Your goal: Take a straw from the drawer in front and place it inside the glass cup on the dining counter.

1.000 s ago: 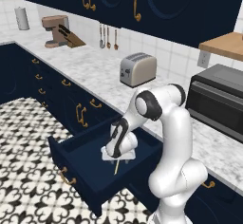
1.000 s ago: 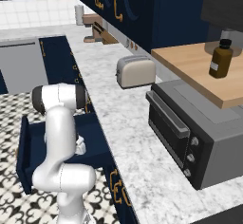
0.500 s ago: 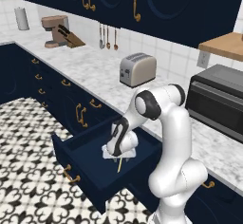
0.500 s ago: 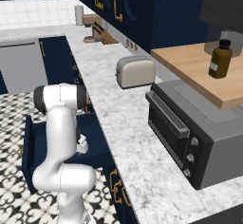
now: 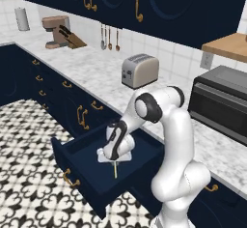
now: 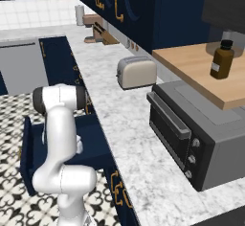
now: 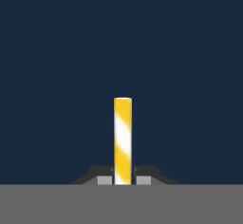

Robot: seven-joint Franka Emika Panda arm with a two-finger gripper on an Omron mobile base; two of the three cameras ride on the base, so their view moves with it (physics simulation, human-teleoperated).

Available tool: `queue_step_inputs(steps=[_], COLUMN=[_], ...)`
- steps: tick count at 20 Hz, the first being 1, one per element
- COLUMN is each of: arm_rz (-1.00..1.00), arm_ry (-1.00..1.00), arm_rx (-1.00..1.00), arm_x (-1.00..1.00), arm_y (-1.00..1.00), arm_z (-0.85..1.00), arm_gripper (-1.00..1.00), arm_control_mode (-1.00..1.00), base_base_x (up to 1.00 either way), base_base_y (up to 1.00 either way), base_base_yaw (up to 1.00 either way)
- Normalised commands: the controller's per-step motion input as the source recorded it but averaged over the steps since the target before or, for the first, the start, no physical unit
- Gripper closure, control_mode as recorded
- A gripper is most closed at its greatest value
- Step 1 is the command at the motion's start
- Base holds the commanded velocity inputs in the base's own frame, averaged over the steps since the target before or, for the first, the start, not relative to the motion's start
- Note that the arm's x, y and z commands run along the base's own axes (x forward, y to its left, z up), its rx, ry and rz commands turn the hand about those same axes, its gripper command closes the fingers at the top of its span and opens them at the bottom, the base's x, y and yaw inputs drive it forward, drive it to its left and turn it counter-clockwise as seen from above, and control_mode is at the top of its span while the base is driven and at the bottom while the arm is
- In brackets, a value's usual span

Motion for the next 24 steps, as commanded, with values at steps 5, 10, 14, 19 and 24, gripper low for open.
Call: queue_step_inputs(steps=[5, 10, 14, 19, 24], arm_rz=[0.01, 0.0, 0.0, 0.03, 0.05], arm_ry=[-0.15, -0.24, -0.12, -0.03, 0.0], arm_rx=[0.03, 0.1, 0.16, 0.18, 0.11], arm_x=[-0.07, -0.01, 0.01, 0.0, 0.01], arm_y=[0.06, -0.01, -0.01, 0.0, 0.0], arm_z=[0.79, 1.0, 1.0, 1.0, 1.0], arm_gripper=[1.0, 1.0, 1.0, 1.0, 1.0], arm_control_mode=[-1.0, -1.0, -1.0, -1.0, -1.0], base_base_x=[0.0, 0.0, 0.0, 0.0, 0.0], base_base_y=[0.0, 0.0, 0.0, 0.0, 0.0], base_base_yaw=[0.0, 0.0, 0.0, 0.0, 0.0])
